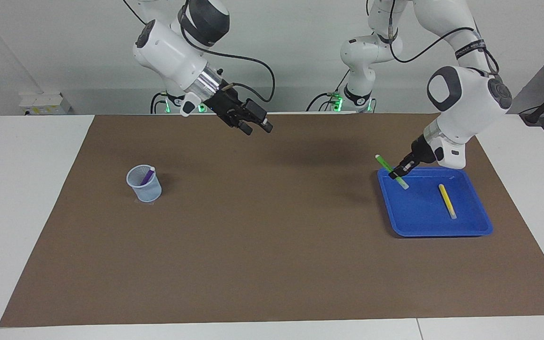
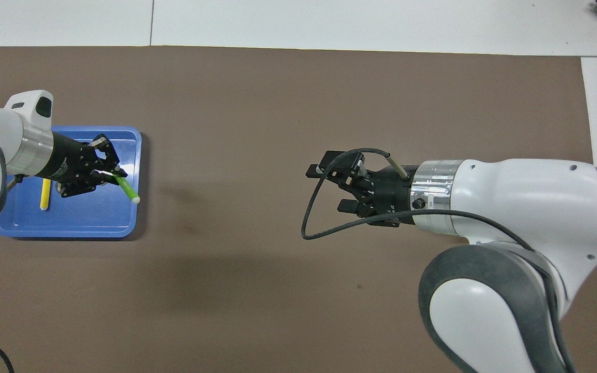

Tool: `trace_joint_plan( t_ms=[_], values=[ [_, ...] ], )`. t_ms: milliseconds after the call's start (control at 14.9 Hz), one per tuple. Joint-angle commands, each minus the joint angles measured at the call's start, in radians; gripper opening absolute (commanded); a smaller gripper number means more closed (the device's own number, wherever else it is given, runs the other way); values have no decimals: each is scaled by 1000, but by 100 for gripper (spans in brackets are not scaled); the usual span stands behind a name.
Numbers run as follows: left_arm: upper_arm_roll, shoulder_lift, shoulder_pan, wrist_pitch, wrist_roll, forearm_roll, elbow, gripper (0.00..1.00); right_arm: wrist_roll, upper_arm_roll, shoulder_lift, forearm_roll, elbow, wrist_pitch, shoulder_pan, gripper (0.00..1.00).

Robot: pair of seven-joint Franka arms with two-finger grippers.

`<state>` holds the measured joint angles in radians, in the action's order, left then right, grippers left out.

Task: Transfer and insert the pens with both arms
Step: 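Extend the green pen toward the right gripper while the right gripper reaches, then close the right gripper on the green pen tip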

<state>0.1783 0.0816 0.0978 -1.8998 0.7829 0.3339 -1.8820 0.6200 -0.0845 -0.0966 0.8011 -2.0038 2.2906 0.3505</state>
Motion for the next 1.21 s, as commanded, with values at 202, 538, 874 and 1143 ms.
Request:
trace_joint_plan(
  t_ms=[202,538,874,1143],
  values=[
    [-11,-98,-70,48,360,170,-32,0,73,-119,12,55,2,173,1,89],
    [-11,-172,-69,111,441,358,-89,0,86,-147,35,56,0,328,105,82],
    [-11,-224,-89,111,570,402,-132,0,61,-147,67,46,3,366,162,76],
    [-11,-253,-116,102,639,404,-154,0,24,-152,124,41,37,438,174,74]
  ],
)
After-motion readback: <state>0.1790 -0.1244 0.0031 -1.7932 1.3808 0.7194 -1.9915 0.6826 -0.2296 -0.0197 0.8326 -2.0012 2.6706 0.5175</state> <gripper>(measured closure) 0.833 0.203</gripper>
